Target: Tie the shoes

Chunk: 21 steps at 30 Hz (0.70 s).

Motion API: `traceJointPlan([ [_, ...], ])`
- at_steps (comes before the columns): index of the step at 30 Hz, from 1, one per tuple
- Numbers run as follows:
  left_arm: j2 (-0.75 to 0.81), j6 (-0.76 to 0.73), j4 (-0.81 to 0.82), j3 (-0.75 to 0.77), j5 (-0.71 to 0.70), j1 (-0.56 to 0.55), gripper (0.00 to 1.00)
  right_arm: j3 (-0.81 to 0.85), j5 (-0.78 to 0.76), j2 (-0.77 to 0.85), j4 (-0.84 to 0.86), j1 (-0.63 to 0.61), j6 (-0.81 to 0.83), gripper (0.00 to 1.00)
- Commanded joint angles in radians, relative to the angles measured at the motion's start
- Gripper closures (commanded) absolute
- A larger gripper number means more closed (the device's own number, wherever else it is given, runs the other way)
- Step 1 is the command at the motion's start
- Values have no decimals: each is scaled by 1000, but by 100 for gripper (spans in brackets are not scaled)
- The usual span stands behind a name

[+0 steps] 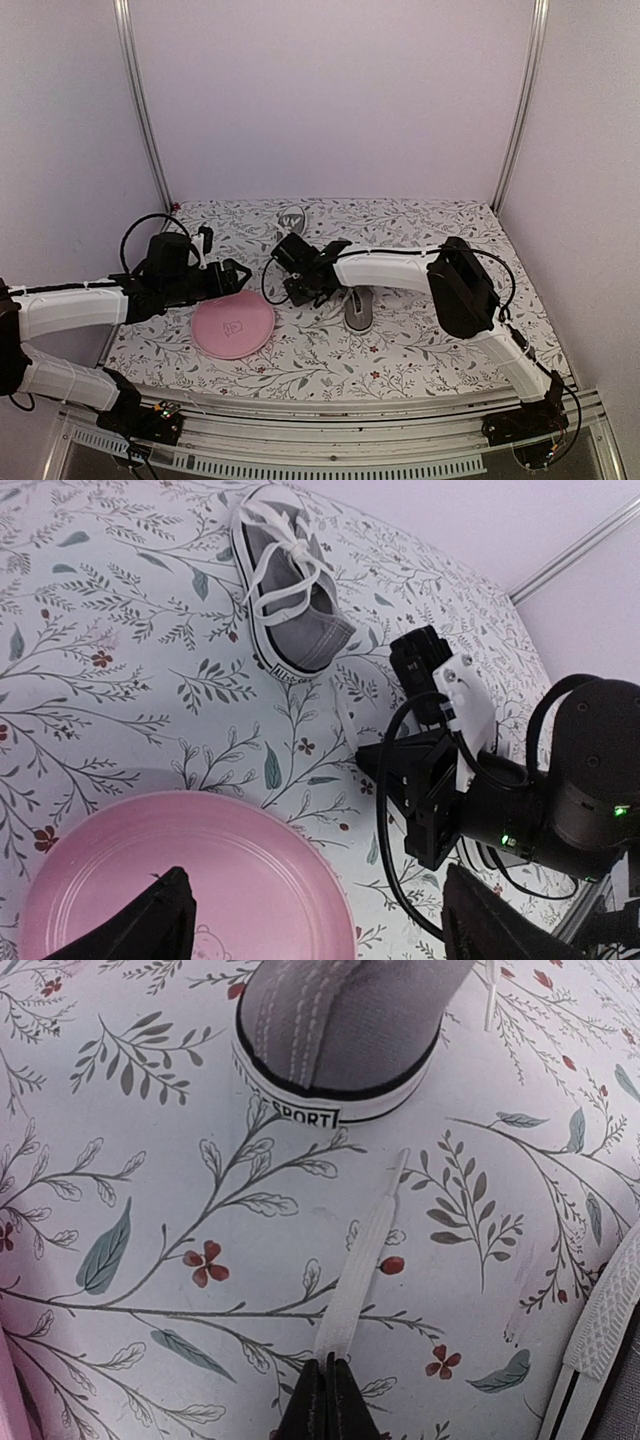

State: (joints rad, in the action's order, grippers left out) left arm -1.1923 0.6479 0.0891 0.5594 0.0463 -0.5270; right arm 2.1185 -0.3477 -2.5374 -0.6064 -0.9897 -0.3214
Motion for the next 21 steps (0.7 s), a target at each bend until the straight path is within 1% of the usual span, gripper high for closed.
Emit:
traceJointPlan([
  [1, -6, -13, 57, -5, 34, 12, 16, -67, 62, 28, -64, 26, -44, 98],
  [4, -45, -32, 106, 12, 67, 10, 16, -180, 150, 167, 85, 63, -72, 98],
  [6, -80, -48, 156, 27, 114, 6, 17, -245, 213, 281, 165, 94, -86, 98],
  [9, -152, -74, 237, 61, 171, -13, 17, -327, 275, 385, 242, 132, -101, 98],
  [14, -314, -120, 335, 181, 250, -83, 18, -438, 300, 516, 302, 180, -108, 98],
  [19, -499, -150, 492, 294, 341, -147, 18, -574, 338, 663, 385, 223, -139, 98],
  [20, -551, -157, 480, 326, 343, -152, 19, -591, 340, 676, 393, 228, -139, 98],
  [21, -579, -152, 436, 369, 308, -151, 21, -603, 342, 683, 394, 236, -137, 98],
])
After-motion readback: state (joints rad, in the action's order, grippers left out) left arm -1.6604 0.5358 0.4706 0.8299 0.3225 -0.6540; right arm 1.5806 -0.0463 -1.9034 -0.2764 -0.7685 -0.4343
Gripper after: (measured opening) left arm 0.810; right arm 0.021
